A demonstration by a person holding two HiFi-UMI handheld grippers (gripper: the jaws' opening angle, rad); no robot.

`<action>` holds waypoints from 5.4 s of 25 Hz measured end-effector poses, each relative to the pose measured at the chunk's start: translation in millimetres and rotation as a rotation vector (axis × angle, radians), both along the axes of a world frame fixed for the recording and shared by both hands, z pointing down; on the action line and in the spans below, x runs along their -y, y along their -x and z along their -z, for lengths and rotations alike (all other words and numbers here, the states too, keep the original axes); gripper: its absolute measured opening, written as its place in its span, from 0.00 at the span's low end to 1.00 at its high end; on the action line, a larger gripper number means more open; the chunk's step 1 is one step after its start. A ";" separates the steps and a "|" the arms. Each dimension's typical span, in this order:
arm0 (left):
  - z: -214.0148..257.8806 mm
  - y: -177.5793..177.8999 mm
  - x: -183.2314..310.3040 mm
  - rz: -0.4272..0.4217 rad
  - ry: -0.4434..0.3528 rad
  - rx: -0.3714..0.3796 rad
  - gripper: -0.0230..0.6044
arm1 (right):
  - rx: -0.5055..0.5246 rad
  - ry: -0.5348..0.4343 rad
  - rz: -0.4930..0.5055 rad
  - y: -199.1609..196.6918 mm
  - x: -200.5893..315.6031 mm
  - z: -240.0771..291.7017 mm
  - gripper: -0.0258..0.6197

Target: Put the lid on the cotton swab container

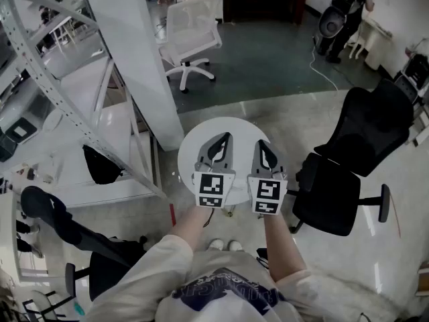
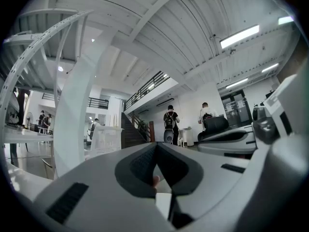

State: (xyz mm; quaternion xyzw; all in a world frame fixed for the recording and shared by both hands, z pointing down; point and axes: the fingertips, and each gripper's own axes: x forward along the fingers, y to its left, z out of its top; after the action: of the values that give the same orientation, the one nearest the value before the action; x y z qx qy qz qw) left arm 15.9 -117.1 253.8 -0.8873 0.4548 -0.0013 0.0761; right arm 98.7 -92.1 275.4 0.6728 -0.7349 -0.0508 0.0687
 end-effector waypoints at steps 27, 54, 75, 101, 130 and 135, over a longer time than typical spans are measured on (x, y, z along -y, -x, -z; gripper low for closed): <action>-3.4 55.1 11.7 -0.206 0.054 0.090 0.58 | 0.468 -0.102 0.075 -112.5 -27.0 18.1 0.62; -281.9 -9.0 -40.8 -0.598 0.482 0.448 0.58 | 0.361 0.236 0.309 -79.8 35.8 -119.1 0.57; -377.3 -44.4 -39.8 -0.706 0.523 0.529 0.57 | 0.348 0.370 0.411 -46.5 60.7 -204.3 0.56; -380.0 -50.0 -32.6 -0.709 0.471 0.543 0.43 | 0.102 0.752 0.827 22.3 38.7 -275.9 0.40; -384.9 -49.0 -29.9 -0.703 0.482 0.557 0.43 | 0.045 0.912 0.980 41.2 7.0 -289.9 0.24; -386.4 -48.9 -30.0 -0.702 0.484 0.561 0.43 | -0.008 0.924 1.004 42.1 2.6 -291.2 0.23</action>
State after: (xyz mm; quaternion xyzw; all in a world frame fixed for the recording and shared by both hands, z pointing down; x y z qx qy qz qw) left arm 64.8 -87.1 640.2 -0.9444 0.0780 -0.3190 -0.0165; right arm 56.6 -94.7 566.6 0.1520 -0.9040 0.2397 0.3198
